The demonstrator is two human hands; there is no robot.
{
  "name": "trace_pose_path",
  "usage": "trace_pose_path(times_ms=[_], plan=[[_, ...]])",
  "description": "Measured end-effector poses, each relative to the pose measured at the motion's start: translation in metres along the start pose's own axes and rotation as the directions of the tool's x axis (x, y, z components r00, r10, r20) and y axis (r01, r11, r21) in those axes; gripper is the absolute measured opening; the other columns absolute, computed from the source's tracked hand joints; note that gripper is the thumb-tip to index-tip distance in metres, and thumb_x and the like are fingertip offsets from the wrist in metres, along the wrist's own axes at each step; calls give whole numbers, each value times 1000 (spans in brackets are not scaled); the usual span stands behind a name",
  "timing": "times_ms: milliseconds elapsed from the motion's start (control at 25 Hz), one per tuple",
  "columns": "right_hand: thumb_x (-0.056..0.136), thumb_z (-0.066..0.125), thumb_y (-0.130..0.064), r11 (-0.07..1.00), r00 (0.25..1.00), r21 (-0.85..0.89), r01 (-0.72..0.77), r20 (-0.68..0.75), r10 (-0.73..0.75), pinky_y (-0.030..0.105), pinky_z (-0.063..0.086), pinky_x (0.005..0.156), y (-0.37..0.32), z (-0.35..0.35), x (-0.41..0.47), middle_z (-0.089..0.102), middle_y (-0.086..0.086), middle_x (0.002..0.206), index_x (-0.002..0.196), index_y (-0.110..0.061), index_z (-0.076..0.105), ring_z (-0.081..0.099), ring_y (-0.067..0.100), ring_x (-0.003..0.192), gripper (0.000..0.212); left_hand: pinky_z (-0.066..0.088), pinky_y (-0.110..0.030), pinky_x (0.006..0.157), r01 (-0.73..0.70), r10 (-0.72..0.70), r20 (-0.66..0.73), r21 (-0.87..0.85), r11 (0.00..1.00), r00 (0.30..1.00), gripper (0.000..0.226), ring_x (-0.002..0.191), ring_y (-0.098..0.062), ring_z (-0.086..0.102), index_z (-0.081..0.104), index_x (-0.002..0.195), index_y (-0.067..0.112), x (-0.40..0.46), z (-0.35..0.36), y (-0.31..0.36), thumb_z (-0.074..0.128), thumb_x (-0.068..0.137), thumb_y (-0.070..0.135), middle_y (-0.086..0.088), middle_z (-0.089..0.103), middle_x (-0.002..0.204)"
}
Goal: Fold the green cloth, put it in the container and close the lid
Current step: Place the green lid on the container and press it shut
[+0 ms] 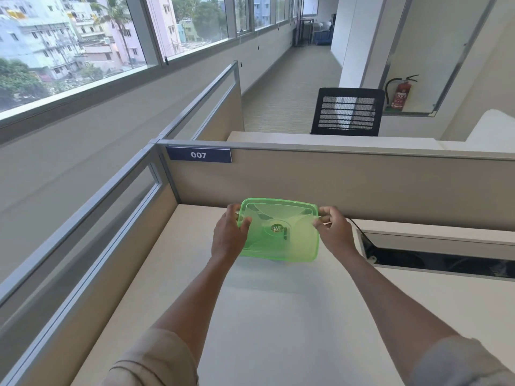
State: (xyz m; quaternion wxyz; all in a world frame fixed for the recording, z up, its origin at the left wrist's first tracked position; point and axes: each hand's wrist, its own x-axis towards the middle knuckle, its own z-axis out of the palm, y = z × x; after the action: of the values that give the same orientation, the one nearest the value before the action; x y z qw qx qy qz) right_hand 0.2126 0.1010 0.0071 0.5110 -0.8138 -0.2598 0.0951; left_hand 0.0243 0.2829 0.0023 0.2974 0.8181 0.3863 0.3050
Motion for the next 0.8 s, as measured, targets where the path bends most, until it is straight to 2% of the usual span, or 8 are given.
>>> trace_pose_path(times_ms=[80, 160, 280, 400, 520, 680, 800], plan=[[84, 69, -19, 1000, 998, -27, -6, 69, 8, 21, 45, 68, -1, 15, -2, 70, 6, 100, 125, -16, 58, 61, 15, 76, 43, 48, -40, 89, 15, -18, 42, 55, 998, 999, 42, 107, -33, 61, 53, 131, 15, 7, -5, -12, 63, 92, 28, -11, 66, 117], [84, 69, -20, 996, 992, -84, -3, 128, 14, 26, 45, 82, -1, 29, -4, 64, 6, 109, 138, -17, 50, 60, 20, 92, 57, 47, -41, 95, 20, -32, 99, 122, 992, 995, 52, 114, -32, 59, 47, 141, 16, 12, -8, -23, 60, 93, 32, -11, 61, 127], [85, 69, -22, 991, 981, -134, -25, 189, 50, 30, 43, 86, -2, 50, -3, 60, 13, 106, 145, -18, 43, 56, 26, 97, 65, 47, -41, 94, 76, -115, 170, 221, 972, 979, 56, 116, -36, 57, 39, 147, 18, 21, -6, -38, 53, 96, 35, -13, 51, 134], [85, 68, -24, 983, 966, -180, -35, 247, 80, 28, 41, 77, -2, 65, 0, 59, 12, 95, 145, -21, 44, 55, 26, 89, 65, 47, -44, 94, 119, -191, 213, 312, 943, 958, 56, 121, -37, 53, 31, 150, 15, 26, -2, -48, 45, 99, 33, -15, 43, 140], [84, 69, -23, 972, 959, -229, -46, 262, 107, 26, 39, 72, 2, 79, 3, 57, 9, 83, 141, -18, 48, 54, 24, 80, 61, 46, -46, 95, 126, -219, 225, 365, 922, 949, 57, 126, -36, 48, 29, 151, 12, 31, 3, -55, 42, 99, 33, -16, 40, 142], [85, 67, -19, 968, 971, -246, -53, 215, 108, 31, 43, 78, 10, 90, 7, 59, 20, 95, 136, -17, 52, 56, 31, 88, 54, 45, -47, 94, 115, -231, 242, 414, 903, 942, 56, 127, -37, 45, 30, 149, 9, 35, 11, -59, 41, 99, 33, -18, 41, 140], [86, 67, -17, 970, 980, -236, -61, 171, 103, 29, 41, 82, 13, 94, 11, 53, 15, 100, 136, -16, 52, 50, 26, 88, 52, 45, -46, 92, 129, -248, 236, 428, 895, 940, 56, 127, -35, 43, 30, 149, 9, 36, 18, -60, 39, 99, 33, -16, 41, 140]])
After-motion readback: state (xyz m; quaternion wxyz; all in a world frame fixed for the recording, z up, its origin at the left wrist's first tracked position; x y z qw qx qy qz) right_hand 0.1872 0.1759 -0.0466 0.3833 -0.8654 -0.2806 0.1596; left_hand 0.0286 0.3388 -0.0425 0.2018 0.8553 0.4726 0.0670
